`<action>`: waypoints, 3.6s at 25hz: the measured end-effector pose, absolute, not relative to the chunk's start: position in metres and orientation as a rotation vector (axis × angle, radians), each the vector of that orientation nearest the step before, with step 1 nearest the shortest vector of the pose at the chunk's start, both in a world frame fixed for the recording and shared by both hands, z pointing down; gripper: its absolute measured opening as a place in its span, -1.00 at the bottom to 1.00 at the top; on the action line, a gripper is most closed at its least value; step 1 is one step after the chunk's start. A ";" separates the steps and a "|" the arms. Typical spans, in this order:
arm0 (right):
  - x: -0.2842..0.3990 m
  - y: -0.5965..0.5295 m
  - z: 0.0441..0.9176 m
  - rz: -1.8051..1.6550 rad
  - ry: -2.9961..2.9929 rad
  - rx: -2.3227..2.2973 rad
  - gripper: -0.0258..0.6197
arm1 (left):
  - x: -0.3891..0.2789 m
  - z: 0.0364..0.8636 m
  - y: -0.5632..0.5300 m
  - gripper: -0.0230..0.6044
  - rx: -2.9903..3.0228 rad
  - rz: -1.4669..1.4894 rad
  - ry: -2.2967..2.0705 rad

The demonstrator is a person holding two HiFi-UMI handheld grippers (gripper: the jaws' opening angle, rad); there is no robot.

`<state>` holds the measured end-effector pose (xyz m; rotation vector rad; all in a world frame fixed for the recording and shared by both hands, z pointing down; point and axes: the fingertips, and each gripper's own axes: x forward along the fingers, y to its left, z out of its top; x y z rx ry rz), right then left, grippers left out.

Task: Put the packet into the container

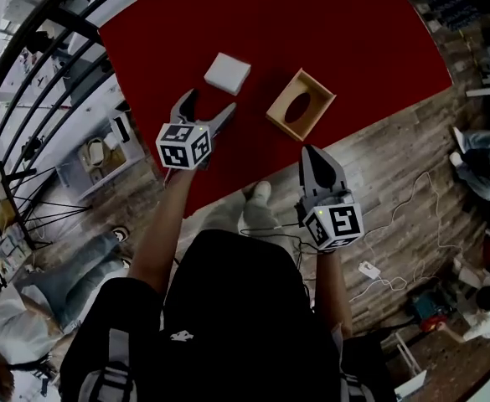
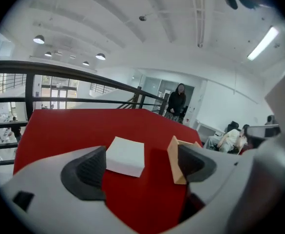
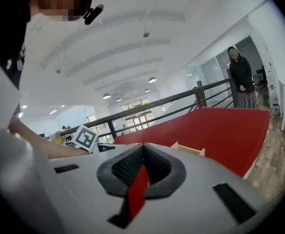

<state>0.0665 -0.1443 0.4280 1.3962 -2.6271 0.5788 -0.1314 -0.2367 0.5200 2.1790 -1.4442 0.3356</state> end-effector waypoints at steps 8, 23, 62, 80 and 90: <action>0.071 -0.158 0.450 0.615 -2.556 1.435 -0.85 | -0.127 0.578 -0.289 0.78 2.205 0.585 -1.372; 0.070 -0.163 0.473 0.662 -2.508 1.431 -0.86 | -0.120 0.615 -0.308 0.84 2.160 0.627 -1.359; 0.144 -0.114 0.430 0.548 -2.434 1.695 -0.86 | 0.035 0.511 -0.260 0.52 2.407 0.590 -1.187; 0.178 -0.080 0.453 0.617 -2.374 1.741 -0.86 | 0.080 0.543 -0.240 0.52 2.342 0.579 -1.283; 0.182 -0.082 0.454 0.625 -2.376 1.740 -0.86 | 0.083 0.544 -0.239 0.54 2.434 0.572 -1.242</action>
